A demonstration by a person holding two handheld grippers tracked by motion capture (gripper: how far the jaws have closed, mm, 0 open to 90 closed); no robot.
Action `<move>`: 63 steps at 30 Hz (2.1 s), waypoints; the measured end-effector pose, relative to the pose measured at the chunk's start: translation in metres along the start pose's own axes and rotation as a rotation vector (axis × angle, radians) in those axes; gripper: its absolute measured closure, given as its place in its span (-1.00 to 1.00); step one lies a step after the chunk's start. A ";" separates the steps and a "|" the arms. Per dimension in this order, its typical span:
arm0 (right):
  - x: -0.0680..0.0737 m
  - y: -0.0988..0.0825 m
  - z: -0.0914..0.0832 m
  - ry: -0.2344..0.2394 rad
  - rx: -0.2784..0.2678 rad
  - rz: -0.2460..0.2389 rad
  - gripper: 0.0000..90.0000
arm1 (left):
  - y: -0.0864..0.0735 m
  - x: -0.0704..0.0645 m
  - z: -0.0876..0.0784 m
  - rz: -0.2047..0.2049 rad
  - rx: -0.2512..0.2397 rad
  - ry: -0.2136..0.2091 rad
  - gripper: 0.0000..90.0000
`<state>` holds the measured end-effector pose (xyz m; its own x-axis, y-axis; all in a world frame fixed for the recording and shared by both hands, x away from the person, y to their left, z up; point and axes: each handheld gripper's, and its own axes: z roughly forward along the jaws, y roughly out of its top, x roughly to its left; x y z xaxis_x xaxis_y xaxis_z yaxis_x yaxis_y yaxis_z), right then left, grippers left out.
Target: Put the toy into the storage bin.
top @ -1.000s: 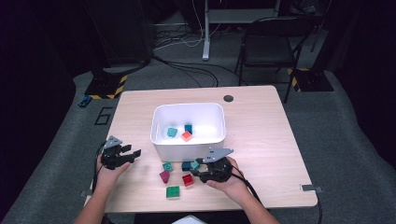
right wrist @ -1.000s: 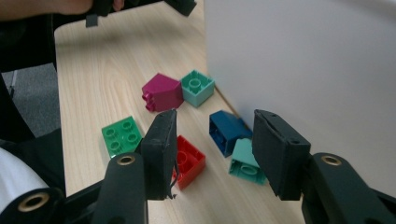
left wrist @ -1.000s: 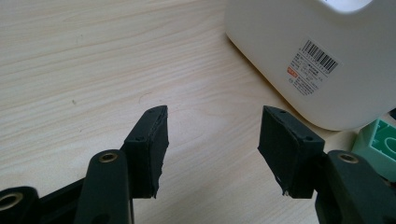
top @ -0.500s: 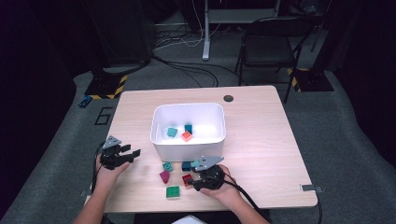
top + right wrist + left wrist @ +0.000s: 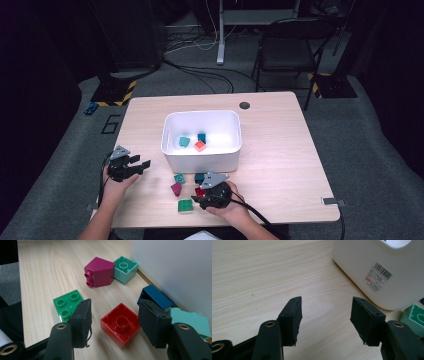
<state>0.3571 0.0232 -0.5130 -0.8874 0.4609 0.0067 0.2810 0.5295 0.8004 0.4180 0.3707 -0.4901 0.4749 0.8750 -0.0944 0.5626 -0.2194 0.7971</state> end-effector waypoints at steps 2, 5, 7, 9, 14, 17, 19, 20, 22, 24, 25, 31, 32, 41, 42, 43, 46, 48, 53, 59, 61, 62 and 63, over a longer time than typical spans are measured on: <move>-0.001 0.000 -0.002 -0.015 -0.004 -0.005 -0.01 | 0.000 0.000 0.000 0.000 -0.002 0.000 -0.06; -0.002 0.000 -0.005 -0.025 -0.006 -0.010 -0.01 | 0.000 0.000 0.000 -0.001 -0.001 0.000 -0.06; -0.002 0.000 -0.007 -0.032 -0.010 0.005 -0.02 | 0.000 -0.001 0.000 -0.003 0.002 -0.001 -0.06; -0.003 -0.001 -0.005 -0.027 -0.002 0.007 -0.02 | 0.000 -0.001 0.000 -0.003 0.002 -0.002 -0.06; -0.001 -0.002 0.001 -0.022 0.025 0.006 -0.03 | 0.000 0.000 0.000 0.000 -0.002 0.000 -0.06; -0.001 -0.003 0.004 -0.015 0.036 -0.011 -0.05 | 0.000 -0.001 0.000 -0.001 0.001 -0.001 -0.06; -0.001 -0.002 0.006 -0.019 0.035 -0.009 -0.03 | 0.000 -0.001 0.000 -0.003 0.003 -0.003 -0.06; -0.001 -0.003 0.007 -0.027 0.037 -0.015 -0.01 | 0.000 -0.001 0.000 0.000 0.002 -0.001 -0.06; -0.001 -0.003 0.010 -0.033 0.044 -0.003 0.10 | 0.000 -0.001 0.001 -0.001 -0.006 0.004 -0.06; -0.001 -0.004 0.010 -0.041 0.054 -0.015 0.23 | 0.000 -0.001 0.000 -0.003 0.003 -0.002 -0.06; -0.001 -0.004 0.010 -0.036 0.061 -0.019 0.29 | 0.000 -0.001 0.000 -0.002 0.001 -0.002 -0.06; -0.002 -0.003 0.007 -0.022 0.070 -0.030 0.30 | 0.000 -0.001 0.000 -0.001 0.001 -0.003 -0.06; 0.000 -0.003 0.007 -0.018 0.067 -0.018 0.30 | 0.000 -0.001 0.000 0.000 -0.001 -0.002 -0.06; 0.000 0.000 0.001 0.017 0.055 -0.035 0.30 | -0.001 -0.001 0.002 -0.001 -0.009 0.004 -0.06; 0.000 0.001 0.000 0.022 0.055 -0.035 0.30 | -0.001 -0.001 0.002 -0.001 -0.008 0.006 -0.06; 0.000 0.002 -0.001 0.023 0.051 -0.025 0.30 | -0.001 -0.001 0.002 -0.002 -0.008 0.005 -0.06; -0.001 0.005 -0.006 0.028 0.042 -0.024 0.30 | 0.000 -0.001 0.000 0.001 0.012 -0.004 -0.06; -0.002 0.007 -0.009 0.035 0.036 -0.023 0.30 | 0.000 -0.001 0.001 0.000 0.001 0.002 -0.06; -0.004 0.018 -0.024 0.059 0.014 -0.031 0.30 | 0.000 -0.001 0.001 0.001 0.008 0.000 -0.06; -0.010 0.032 -0.043 0.077 0.004 -0.027 0.30 | 0.000 -0.001 0.001 -0.001 0.002 0.001 -0.06; -0.012 0.038 -0.049 0.084 0.000 -0.038 0.30 | -0.001 -0.001 0.002 -0.004 -0.007 0.005 -0.06; -0.012 0.040 -0.052 0.084 -0.002 -0.037 0.30 | -0.001 -0.001 0.002 -0.004 -0.006 0.004 -0.06; -0.013 0.044 -0.055 0.085 -0.006 -0.042 0.30 | 0.000 -0.001 0.001 -0.002 0.007 0.000 -0.06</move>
<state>0.3607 0.0013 -0.4453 -0.9262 0.3762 0.0242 0.2413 0.5422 0.8048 0.4181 0.3700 -0.4908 0.4737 0.8755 -0.0955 0.5679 -0.2208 0.7930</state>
